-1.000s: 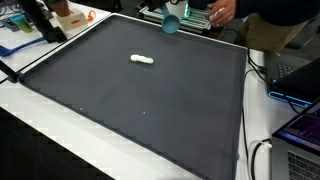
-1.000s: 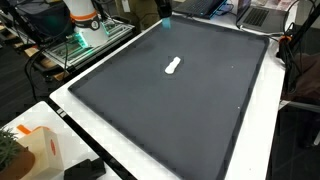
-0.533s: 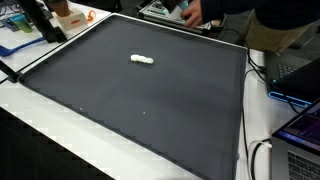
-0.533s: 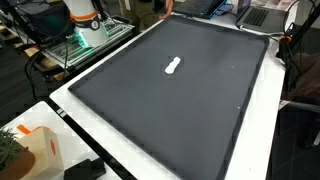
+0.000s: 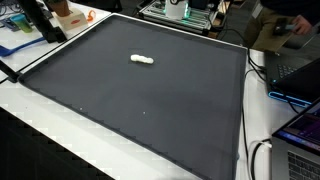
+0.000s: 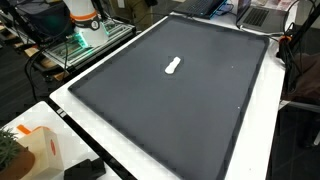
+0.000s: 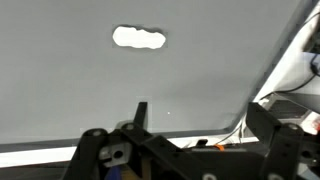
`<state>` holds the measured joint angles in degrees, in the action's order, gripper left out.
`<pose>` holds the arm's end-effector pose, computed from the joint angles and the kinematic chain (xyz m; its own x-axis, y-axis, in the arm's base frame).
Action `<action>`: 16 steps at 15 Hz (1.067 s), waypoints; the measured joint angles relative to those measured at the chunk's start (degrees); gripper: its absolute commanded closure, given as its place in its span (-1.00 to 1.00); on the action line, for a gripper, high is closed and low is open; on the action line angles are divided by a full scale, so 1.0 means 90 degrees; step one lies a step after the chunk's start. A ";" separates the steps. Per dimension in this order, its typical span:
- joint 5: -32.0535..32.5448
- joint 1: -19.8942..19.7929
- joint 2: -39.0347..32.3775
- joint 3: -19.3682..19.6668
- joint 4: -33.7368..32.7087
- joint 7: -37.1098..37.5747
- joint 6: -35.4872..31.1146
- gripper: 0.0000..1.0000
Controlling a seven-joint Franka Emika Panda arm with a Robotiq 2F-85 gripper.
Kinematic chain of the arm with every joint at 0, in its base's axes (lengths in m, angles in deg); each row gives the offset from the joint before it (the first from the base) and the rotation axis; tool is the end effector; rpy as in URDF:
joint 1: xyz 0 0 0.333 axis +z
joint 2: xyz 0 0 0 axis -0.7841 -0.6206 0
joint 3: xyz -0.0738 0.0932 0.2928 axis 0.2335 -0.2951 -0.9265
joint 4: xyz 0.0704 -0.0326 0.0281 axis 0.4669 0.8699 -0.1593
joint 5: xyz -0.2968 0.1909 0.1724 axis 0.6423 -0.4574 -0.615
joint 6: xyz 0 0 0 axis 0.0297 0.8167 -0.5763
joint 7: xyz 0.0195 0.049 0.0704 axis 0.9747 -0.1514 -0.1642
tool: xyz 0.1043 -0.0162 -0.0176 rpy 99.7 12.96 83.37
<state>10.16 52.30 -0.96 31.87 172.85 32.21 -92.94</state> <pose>0.4405 -0.0380 0.4449 0.9288 0.1930 0.3164 0.2836 -0.9197 -0.2716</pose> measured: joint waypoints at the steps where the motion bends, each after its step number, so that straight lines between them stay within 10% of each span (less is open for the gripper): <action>1: 0.0154 0.0013 -0.0088 -0.0009 0.0223 -0.0036 -0.0449 -1.00; 8: -0.0108 0.0662 -0.0235 0.0123 0.1999 -0.1638 -0.3502 -1.00; 16: -0.3140 0.2612 -0.0136 0.2460 0.1755 -0.5411 -0.2255 -1.00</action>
<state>-18.11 75.80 -2.18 54.01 188.64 -16.49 -113.23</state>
